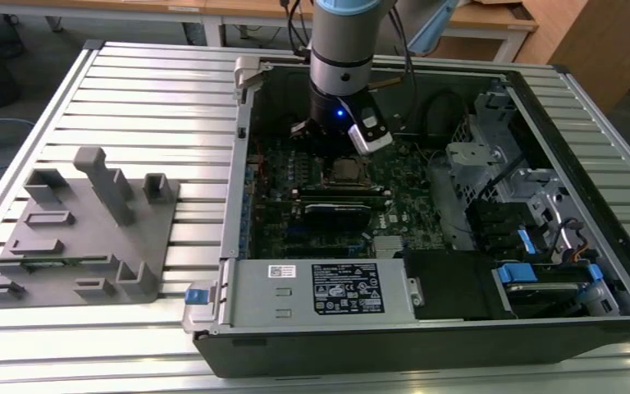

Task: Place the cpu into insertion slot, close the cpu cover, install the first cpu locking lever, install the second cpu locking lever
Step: 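Close the cpu cover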

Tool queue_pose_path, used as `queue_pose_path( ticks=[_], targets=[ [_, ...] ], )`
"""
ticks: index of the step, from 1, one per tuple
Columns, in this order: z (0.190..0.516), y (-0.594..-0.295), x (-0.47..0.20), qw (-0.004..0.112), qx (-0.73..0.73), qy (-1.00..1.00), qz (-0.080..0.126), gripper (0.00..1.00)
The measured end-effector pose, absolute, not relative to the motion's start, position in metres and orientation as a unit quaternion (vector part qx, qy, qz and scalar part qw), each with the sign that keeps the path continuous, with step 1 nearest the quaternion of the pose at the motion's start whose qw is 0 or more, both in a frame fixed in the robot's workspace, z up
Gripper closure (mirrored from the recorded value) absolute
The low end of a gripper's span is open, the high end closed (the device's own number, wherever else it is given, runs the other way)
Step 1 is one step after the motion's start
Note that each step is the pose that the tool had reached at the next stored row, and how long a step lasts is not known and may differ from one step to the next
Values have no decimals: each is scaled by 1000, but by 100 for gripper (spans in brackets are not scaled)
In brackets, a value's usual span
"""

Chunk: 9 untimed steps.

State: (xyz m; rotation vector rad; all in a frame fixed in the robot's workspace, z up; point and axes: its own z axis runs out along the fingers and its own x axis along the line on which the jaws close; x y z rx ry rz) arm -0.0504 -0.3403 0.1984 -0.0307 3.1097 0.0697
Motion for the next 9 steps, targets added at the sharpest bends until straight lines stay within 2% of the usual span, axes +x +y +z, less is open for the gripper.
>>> queue_pose_path(
  ticks=[9],
  targets=[
    [197, -340, -50, 15, -10, 1000, 22, 89]
  ],
)
